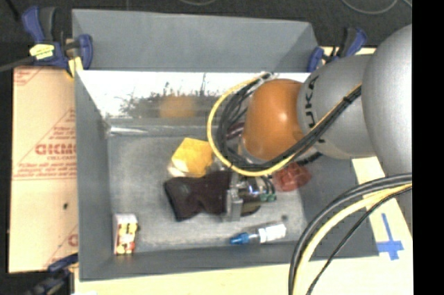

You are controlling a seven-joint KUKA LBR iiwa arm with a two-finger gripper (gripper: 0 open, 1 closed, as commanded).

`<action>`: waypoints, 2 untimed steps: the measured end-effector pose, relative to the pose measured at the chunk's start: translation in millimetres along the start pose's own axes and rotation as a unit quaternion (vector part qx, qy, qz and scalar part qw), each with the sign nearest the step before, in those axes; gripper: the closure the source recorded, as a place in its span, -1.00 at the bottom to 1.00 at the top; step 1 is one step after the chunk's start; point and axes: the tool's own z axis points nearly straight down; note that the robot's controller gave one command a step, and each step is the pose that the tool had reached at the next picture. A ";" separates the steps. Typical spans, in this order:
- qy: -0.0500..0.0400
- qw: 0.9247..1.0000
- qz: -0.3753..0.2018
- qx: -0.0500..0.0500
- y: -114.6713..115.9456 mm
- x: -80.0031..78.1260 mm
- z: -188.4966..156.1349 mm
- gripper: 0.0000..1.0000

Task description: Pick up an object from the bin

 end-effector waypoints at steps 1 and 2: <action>-0.005 0.997 0.074 0.000 7.9 3.6 4.8 1.00; -0.005 0.997 0.079 0.000 9.6 4.3 2.5 1.00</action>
Offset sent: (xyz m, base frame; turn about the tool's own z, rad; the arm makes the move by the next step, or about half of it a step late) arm 0.0000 0.0000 0.0000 0.0000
